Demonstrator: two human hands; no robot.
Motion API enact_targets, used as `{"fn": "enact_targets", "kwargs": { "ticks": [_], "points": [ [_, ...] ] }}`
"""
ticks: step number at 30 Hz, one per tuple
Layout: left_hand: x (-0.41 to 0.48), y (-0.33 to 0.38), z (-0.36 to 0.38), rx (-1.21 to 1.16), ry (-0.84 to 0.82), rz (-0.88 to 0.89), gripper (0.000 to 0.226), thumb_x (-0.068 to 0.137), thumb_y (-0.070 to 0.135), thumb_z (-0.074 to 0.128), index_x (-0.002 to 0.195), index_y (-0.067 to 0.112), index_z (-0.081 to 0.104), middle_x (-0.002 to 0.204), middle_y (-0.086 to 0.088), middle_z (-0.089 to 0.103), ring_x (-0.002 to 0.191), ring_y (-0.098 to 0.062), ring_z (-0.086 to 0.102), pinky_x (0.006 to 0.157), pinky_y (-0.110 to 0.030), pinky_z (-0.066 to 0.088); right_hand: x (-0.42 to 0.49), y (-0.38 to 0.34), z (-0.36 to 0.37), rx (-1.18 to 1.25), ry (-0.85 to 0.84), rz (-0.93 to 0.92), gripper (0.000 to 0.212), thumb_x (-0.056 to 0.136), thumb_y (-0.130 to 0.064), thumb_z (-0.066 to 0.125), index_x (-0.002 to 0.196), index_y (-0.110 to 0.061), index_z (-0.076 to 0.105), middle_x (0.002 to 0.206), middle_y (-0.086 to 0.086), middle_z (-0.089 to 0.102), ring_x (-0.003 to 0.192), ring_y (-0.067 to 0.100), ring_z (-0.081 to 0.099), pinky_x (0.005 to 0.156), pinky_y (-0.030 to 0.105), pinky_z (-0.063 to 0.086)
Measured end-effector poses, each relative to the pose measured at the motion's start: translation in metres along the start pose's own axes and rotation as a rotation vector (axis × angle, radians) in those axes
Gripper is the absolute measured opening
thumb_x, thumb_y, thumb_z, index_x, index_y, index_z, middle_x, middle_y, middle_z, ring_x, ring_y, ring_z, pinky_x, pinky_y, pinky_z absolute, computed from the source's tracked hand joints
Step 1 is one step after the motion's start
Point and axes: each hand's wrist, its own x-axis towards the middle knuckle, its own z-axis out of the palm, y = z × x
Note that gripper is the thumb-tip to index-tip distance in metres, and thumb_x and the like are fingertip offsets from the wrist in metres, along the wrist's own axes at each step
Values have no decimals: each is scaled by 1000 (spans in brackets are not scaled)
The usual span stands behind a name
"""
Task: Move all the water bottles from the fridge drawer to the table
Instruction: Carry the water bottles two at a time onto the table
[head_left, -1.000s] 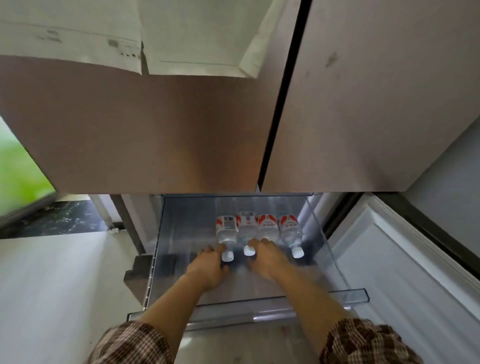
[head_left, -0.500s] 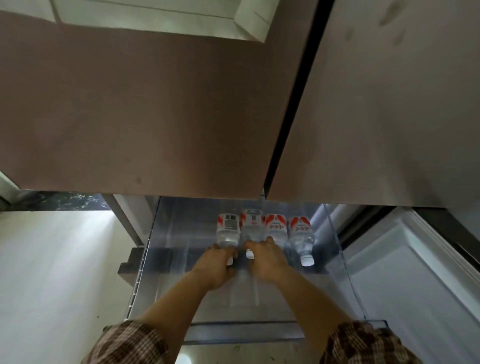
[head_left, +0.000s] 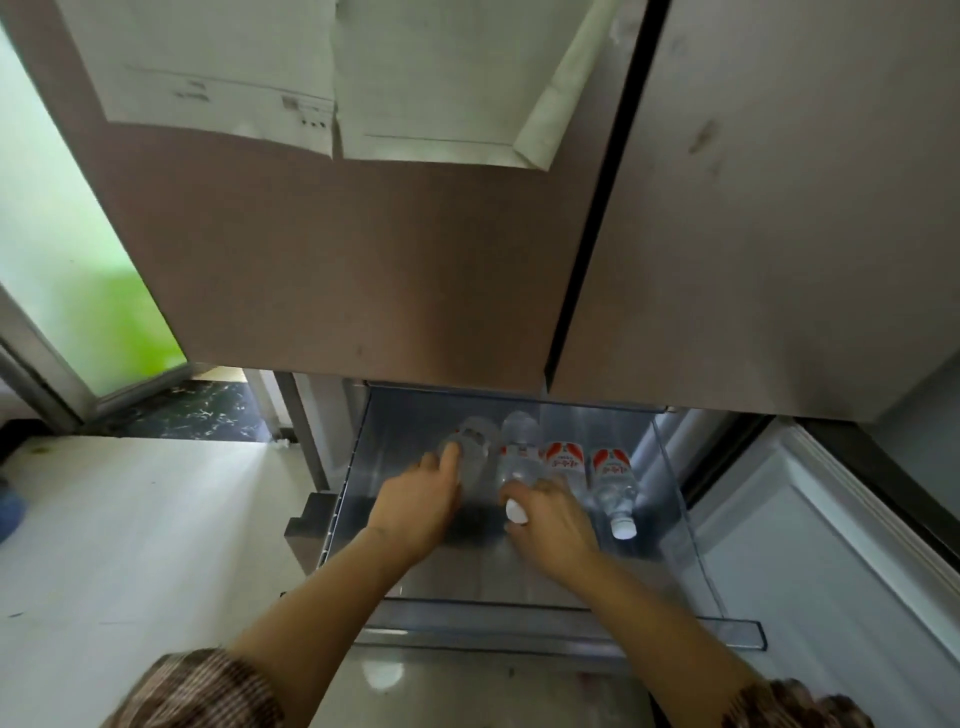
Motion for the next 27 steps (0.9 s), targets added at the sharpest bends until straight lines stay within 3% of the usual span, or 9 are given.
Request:
{"fn": "enact_targets", "kwargs": {
  "ticks": [5,7,13,17,21,24,27],
  "points": [
    [-9,2,-24,-52,74,-7,47,99,35,40,136,9,30,122,-14,57,100,-33,62,80,-43,52,-4,-14,-26,115,265,-76,22,83,-14,62,102,-24,66,109,0,67,102,26,58,81,30,44],
    [-14,2,-34,-59,96,12,41,99,34,41,130,8,34,118,-15,59,97,-35,62,78,-43,51,-6,-22,-37,141,265,-78,23,82,-12,63,103,-22,68,104,0,69,98,25,56,76,28,40],
    [-53,-12,-55,-110,160,25,34,97,38,44,119,13,41,111,-11,62,92,-31,63,78,-44,53,-21,-55,-63,272,238,-13,29,78,-12,65,104,-24,68,90,5,65,99,24,52,76,33,48],
    [-87,-26,-81,-162,253,12,36,97,41,45,123,17,40,112,-8,64,92,-24,65,82,-37,56,-33,-90,-86,400,285,-8,23,67,-13,71,83,-29,70,85,0,70,88,20,64,73,29,51],
    [-129,-47,-116,-233,360,-23,37,95,44,47,121,18,43,114,-6,64,90,-22,63,81,-32,55,-53,-140,-126,496,307,-14,21,62,-10,77,72,-27,69,74,-7,66,75,14,61,61,23,42],
    [-171,-68,-146,-228,469,-45,39,94,43,49,121,15,44,108,-5,63,84,-19,58,71,-26,42,-77,-188,-149,538,335,-100,19,61,-8,79,74,-21,72,76,-4,67,71,11,57,57,21,44],
    [-222,-94,-170,-222,563,-82,40,94,40,51,122,12,47,100,-11,65,86,-28,60,70,-30,38,-102,-239,-157,566,304,-186,20,64,-8,79,77,-22,71,81,-5,68,72,6,57,57,20,43]
  ]
}}
